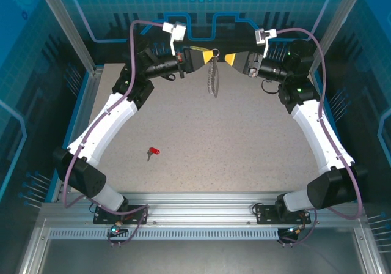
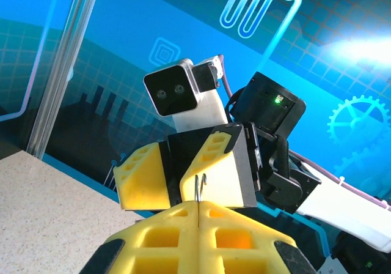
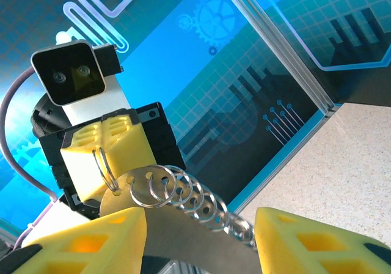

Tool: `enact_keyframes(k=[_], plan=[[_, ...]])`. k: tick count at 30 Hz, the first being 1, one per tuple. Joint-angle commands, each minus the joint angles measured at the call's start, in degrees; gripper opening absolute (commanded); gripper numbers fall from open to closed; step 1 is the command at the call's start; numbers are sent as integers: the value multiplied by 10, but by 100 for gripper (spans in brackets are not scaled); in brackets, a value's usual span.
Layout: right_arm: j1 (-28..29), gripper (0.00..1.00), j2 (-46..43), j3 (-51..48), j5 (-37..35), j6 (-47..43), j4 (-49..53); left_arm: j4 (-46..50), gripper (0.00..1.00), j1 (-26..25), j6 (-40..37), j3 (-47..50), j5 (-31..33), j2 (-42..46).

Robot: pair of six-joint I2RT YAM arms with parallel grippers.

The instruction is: Put the keys on the keyring

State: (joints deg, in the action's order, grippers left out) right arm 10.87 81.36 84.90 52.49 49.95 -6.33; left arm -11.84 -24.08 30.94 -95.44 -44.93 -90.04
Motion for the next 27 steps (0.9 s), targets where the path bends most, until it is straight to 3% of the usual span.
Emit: enact_keyframes(k=[1, 20, 24, 27], plan=[[8, 50, -11, 32, 20, -14, 2, -9, 0, -2, -4, -22, -18, -4], [48, 43, 36, 96, 28, -11, -8, 5, 0, -3, -6, -29, -12, -5], [50, 35, 45, 108, 32, -15, -1, 2, 0, -4, -4, -32, -12, -7], [51, 23, 49, 112, 37, -19, 4, 3, 0, -3, -5, -35, -11, -9]])
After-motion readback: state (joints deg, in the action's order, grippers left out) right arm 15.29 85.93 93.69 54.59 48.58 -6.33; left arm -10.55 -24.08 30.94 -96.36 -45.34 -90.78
